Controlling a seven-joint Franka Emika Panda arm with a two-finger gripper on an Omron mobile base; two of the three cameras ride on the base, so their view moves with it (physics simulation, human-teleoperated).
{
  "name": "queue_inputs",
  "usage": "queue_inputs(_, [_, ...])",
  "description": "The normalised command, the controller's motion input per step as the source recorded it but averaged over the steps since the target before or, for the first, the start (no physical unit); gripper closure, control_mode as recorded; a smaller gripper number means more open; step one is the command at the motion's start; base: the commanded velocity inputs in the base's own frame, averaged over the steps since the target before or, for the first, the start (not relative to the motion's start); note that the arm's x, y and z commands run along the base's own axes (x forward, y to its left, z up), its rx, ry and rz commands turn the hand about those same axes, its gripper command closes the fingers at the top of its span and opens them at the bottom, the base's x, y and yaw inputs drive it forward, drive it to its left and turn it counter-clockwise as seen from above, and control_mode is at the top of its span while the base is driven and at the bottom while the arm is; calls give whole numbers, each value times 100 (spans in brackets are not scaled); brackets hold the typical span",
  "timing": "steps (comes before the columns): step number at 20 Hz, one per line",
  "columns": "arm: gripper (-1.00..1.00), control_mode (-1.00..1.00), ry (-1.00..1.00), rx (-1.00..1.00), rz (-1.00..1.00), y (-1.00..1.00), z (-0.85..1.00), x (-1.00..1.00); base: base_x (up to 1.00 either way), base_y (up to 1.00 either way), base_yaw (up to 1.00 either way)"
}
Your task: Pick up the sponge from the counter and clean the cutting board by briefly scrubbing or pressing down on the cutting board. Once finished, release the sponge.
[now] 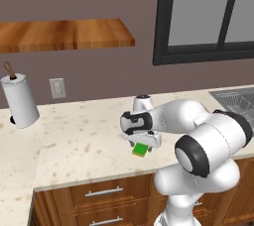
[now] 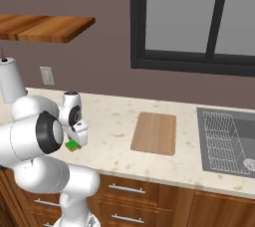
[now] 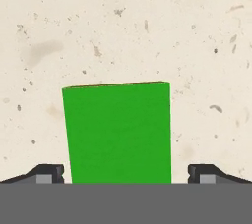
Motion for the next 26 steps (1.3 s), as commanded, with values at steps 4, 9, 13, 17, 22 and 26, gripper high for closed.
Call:
queue_inputs(4, [-100,-100,0,0,0,0,-21,0,0,0,0])
queue_inputs(9, [-100,-100,0,0,0,0,-7,0,0,0,0])
queue_inputs(13, [100,-100,0,0,0,0,0,0,0,0,0])
queue_inputs(17, [100,-100,0,0,0,0,0,0,0,0,0])
queue_inputs(22, [100,-100,0,0,0,0,0,0,0,0,0])
queue_inputs(26, [100,-100,0,0,0,0,0,0,0,0,0])
